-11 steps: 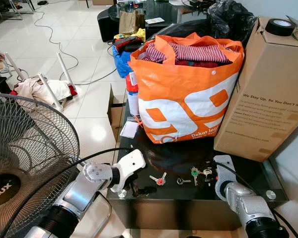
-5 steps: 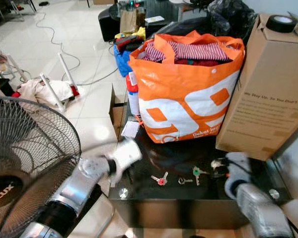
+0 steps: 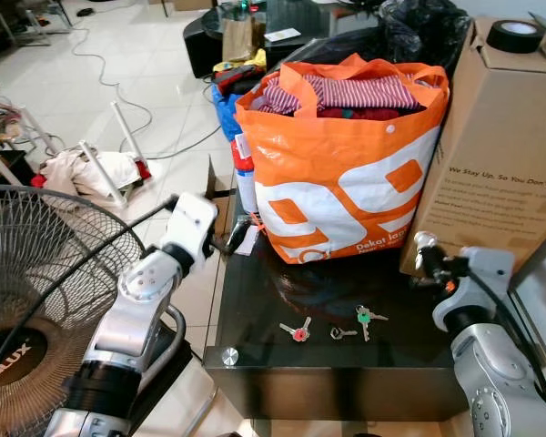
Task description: Hang keys on a hook
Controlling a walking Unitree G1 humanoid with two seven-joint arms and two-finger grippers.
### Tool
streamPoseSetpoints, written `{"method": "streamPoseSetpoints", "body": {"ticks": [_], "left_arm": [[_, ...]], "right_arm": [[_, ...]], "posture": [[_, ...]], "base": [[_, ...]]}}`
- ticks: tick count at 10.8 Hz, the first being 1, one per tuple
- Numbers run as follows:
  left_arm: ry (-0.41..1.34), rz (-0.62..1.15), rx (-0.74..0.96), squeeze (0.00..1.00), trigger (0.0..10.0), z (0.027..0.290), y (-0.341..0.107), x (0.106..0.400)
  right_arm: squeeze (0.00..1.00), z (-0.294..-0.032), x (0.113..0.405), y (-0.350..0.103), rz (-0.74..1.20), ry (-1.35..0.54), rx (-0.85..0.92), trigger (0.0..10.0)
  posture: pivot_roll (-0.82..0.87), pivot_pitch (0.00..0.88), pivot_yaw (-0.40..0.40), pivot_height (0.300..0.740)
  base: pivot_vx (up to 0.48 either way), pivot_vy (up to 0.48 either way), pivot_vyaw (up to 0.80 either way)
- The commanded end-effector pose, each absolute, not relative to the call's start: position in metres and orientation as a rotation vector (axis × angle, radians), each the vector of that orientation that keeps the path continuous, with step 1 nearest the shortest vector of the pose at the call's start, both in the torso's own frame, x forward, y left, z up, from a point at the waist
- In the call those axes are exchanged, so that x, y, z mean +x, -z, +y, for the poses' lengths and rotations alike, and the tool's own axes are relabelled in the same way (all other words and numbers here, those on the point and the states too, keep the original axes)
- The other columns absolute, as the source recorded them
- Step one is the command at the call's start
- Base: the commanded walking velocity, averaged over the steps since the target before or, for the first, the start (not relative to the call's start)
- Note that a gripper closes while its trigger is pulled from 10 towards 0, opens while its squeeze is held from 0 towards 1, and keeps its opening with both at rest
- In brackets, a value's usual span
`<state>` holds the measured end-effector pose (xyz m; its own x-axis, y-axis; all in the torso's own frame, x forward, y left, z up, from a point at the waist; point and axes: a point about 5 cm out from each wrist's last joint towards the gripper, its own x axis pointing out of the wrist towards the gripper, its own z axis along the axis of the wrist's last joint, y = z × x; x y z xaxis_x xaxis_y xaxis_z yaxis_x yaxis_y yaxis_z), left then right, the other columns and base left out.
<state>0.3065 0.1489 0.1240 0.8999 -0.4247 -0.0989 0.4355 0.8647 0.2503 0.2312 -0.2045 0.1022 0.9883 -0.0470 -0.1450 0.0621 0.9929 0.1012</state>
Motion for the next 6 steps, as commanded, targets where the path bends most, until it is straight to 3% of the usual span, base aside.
{"method": "streamPoseSetpoints", "body": {"ticks": [1,2,3,6], "left_arm": [[0.449,0.027,0.298,0.00,10.0,0.145,-0.128,0.309],[0.463,0.031,0.324,0.00,10.0,0.140,-0.128,0.310],[0.468,0.041,0.350,0.00,10.0,0.139,-0.127,0.310],[0.433,0.046,0.308,0.00,10.0,0.138,-0.127,0.311]], "right_arm": [[0.00,-0.202,0.231,-0.101,0.147,0.077,0.120,0.0],[0.00,-0.201,0.234,-0.103,0.136,0.115,0.131,0.0],[0.00,-0.202,0.238,-0.111,0.109,0.147,0.138,10.0],[0.00,-0.199,0.250,-0.120,0.084,0.142,0.169,10.0]], "posture": [[-0.21,0.000,0.140,0.740],[-0.21,0.000,0.139,0.740],[-0.21,0.000,0.139,0.740],[-0.23,0.000,0.126,0.740]], "base": [[0.000,0.000,0.00],[0.000,0.000,0.00],[0.000,0.000,0.00],[0.000,0.000,0.00]]}}
